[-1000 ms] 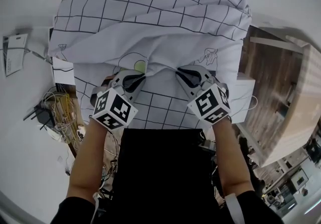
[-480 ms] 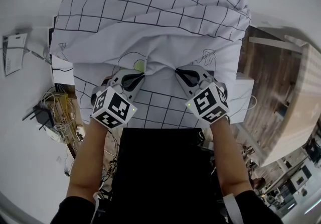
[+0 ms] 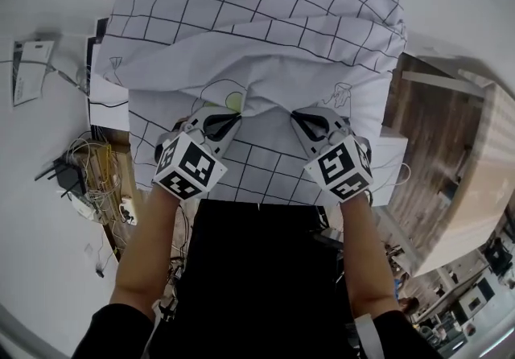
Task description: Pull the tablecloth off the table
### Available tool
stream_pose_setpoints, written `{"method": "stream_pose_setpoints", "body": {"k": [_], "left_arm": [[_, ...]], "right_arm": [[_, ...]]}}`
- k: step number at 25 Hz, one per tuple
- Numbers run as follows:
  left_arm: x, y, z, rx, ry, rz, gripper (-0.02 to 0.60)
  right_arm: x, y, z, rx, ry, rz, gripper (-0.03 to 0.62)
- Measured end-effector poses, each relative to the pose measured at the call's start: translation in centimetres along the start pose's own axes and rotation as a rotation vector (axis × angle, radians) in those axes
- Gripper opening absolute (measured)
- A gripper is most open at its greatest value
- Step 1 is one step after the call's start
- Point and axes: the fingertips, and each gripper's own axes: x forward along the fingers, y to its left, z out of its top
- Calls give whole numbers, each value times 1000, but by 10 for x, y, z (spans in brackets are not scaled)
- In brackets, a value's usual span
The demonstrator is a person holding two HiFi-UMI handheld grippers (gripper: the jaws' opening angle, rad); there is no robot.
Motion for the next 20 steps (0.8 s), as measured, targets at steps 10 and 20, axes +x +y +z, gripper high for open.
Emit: {"method": "stream_pose_setpoints", "body": {"k": [10,20], "left_arm": [[-40,-2,28,-7,-88,12,14],[-67,-7,58,8,-135,30,14]], "right_arm": [[-34,7,30,-13,-10,-43,23],[-73,8,55,11,-63,-69,23]]}}
